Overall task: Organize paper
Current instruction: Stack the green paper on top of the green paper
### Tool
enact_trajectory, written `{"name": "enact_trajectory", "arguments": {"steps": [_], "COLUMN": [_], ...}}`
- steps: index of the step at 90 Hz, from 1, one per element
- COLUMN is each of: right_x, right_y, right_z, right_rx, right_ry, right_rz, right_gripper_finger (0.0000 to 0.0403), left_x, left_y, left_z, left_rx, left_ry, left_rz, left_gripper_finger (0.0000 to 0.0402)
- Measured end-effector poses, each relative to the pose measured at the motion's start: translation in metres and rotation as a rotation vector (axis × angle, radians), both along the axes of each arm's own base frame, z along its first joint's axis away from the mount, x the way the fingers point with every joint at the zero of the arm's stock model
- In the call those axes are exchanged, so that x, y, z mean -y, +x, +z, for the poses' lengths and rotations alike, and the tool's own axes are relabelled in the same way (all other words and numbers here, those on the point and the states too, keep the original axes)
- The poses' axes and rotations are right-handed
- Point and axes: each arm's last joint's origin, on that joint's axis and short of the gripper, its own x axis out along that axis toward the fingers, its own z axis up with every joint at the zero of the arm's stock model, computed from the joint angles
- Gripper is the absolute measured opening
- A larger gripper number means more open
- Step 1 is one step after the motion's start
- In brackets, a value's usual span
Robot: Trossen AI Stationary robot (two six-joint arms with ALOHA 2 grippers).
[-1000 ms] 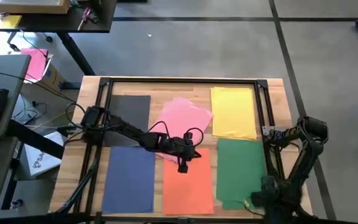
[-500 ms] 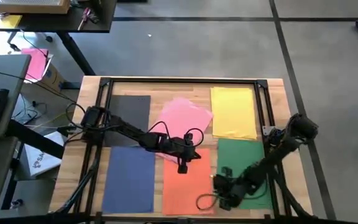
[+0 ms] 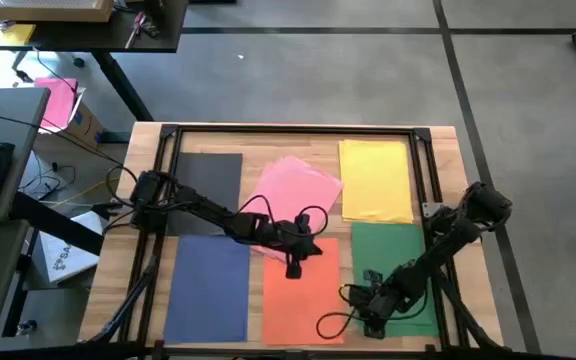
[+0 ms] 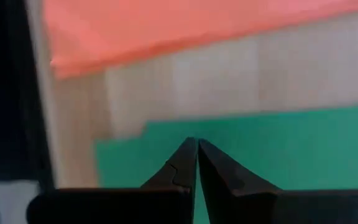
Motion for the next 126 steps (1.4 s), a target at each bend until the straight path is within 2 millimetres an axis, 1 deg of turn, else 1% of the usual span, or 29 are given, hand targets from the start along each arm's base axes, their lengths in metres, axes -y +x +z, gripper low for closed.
{"name": "enact_trajectory", "arguments": {"steps": [10,16,22,29,37,42,56,74,89,98,105,116,126], "right_x": [-0.012,-0.017,-0.022,-0.036,-0.052,-0.057,-0.057,-0.058,-0.057,-0.057,-0.057,-0.056,-0.055], "right_y": [0.002,0.000,-0.006,-0.014,-0.024,-0.029,-0.036,-0.035,-0.035,-0.035,-0.035,-0.035,-0.035], "right_z": [0.012,0.015,0.016,0.017,0.014,0.008,-0.011,-0.016,-0.016,-0.017,-0.017,-0.017,-0.018], "right_rx": [0.000,-0.004,-0.015,0.005,0.020,0.004,-0.065,-0.060,-0.048,-0.046,-0.045,-0.042,-0.042], "right_ry": [0.059,0.074,0.088,0.145,0.187,0.191,0.097,0.078,0.062,0.057,0.055,0.046,0.037], "right_rz": [0.032,0.029,0.024,0.055,0.109,0.106,-0.003,-0.021,-0.027,-0.030,-0.030,-0.032,-0.034], "right_gripper_finger": [0.0000,0.0000,0.0000,0.0000,0.0000,0.0000,0.0000,0.0000,0.0000,0.0000,0.0000,0.0000,0.0000], "left_x": [0.000,0.000,-0.001,-0.003,-0.007,-0.010,-0.018,-0.041,-0.066,-0.075,-0.079,-0.076,-0.070], "left_y": [-0.001,0.000,0.000,0.002,0.013,0.023,0.056,0.100,0.127,0.135,0.139,0.140,0.140], "left_z": [-0.001,-0.001,0.000,0.002,0.009,0.009,-0.005,-0.019,-0.031,-0.045,-0.053,-0.051,-0.052], "left_rx": [-0.010,-0.008,-0.005,0.019,0.042,0.039,0.012,0.017,0.000,-0.075,-0.125,-0.142,-0.149], "left_ry": [0.004,0.007,0.002,-0.025,-0.047,-0.036,0.011,0.028,0.043,0.066,0.067,0.077,0.089], "left_rz": [0.001,0.006,0.014,0.033,0.025,0.015,0.018,0.074,0.169,0.233,0.259,0.270,0.239], "left_gripper_finger": [0.0007,0.0007,0.0007,0.0007,0.0002,0.0001,0.0000,0.0000,0.0000,0.0000,0.0000,0.0000,0.0000]}}
